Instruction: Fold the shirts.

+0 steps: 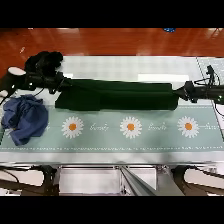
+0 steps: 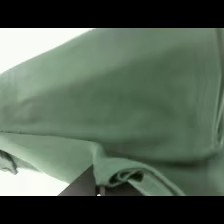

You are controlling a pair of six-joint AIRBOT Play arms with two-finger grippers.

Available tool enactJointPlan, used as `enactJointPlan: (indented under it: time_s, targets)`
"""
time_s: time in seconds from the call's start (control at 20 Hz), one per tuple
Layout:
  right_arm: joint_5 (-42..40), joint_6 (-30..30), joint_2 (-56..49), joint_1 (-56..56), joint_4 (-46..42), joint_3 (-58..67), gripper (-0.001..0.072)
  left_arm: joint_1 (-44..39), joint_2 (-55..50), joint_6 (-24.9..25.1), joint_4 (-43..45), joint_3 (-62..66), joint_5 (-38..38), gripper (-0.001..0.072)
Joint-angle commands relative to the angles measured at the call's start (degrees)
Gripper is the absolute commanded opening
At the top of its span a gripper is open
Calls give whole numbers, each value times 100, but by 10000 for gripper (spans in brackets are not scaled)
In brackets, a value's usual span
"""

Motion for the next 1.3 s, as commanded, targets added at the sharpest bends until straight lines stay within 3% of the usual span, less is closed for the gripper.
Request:
enactJointPlan:
  time_s: [0.0, 0.3, 0.35, 0.4, 0.45, 0.5, 0.7, 0.85, 1.0, 1.25]
  targets:
    - [-153, 87, -717, 107, 9, 603, 26, -96, -990, -286, -2, 1290, -415, 21]
    - [-437, 92, -1344, 229, 50, 960, 27, -264, -1593, -251, 0, 2118, -422, 21]
    - [-520, 79, -1412, 260, 50, 960, 28, -293, -1622, -179, 0, 2118, -431, 48]
    - [-584, 111, -1467, 302, 63, 960, 135, -315, -1628, -173, 0, 2116, -525, 253]
    - [-669, 192, -1475, 326, 52, 960, 406, -321, -1622, -175, 0, 2118, -691, 446]
    - [-643, 234, -1453, 319, 66, 968, 407, -284, -1617, -175, 4, 2146, -1016, 501]
    - [328, 363, -992, -343, -9, 1272, 406, 144, -1233, -179, 623, 2194, -2334, 500]
    - [691, 125, -42, -1239, -201, 1318, 404, 487, -369, -76, 1099, 2111, -2352, 500]
    - [317, 245, 861, -2026, -1060, 1058, 405, 579, 776, 343, 1078, 1558, -1683, 500]
    - [-219, 323, 833, -2601, -911, -463, 407, -186, 2896, 575, 1073, -1375, 487, 501]
